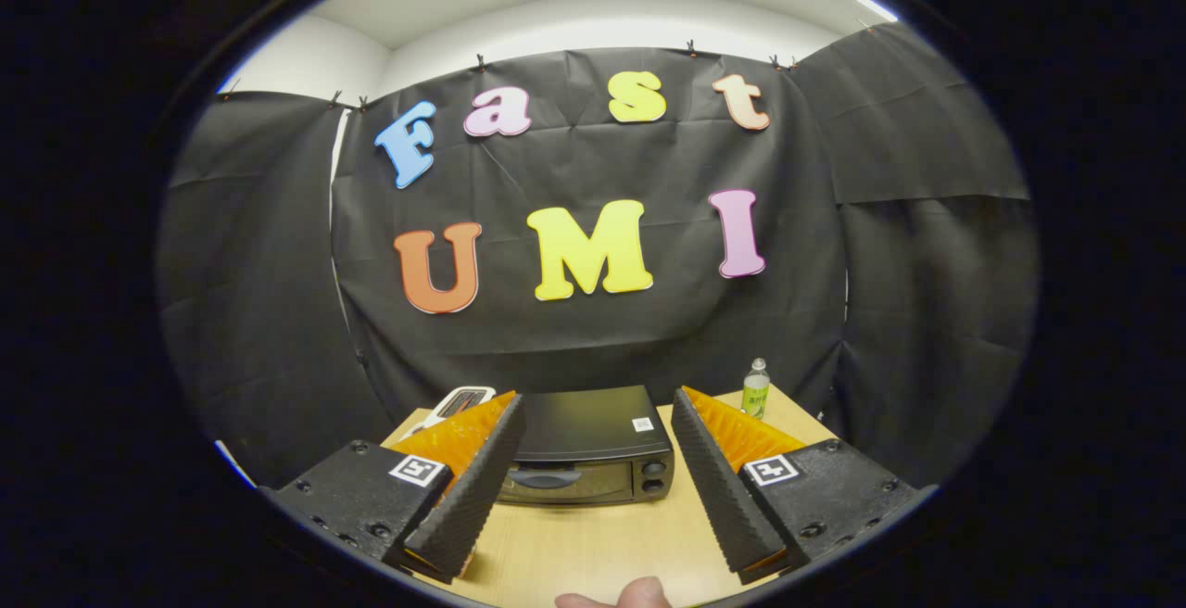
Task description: Open the toaster oven, put the food inside, and close the toaster oven door.
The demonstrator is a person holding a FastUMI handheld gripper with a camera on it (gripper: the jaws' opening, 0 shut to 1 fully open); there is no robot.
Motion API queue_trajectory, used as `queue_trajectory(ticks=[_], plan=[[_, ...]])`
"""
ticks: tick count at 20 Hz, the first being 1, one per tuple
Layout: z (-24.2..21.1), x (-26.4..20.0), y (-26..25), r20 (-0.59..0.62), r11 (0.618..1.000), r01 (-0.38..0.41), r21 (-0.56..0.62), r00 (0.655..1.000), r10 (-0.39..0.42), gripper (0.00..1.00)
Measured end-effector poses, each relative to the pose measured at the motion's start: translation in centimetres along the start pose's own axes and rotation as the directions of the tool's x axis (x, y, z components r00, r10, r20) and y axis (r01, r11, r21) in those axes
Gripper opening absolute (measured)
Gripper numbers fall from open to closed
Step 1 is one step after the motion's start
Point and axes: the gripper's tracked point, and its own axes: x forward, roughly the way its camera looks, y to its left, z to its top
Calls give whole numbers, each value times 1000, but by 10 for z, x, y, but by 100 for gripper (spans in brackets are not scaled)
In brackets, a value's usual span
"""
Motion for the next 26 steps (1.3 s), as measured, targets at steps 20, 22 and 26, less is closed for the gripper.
queue_trajectory(ticks=[20,22,26], plan=[[-143,161,61,-234,994,-97,-52,969,82,100],[-165,173,63,-273,994,-98,-54,959,80,100],[-203,191,64,-352,995,-88,-55,934,64,100]])
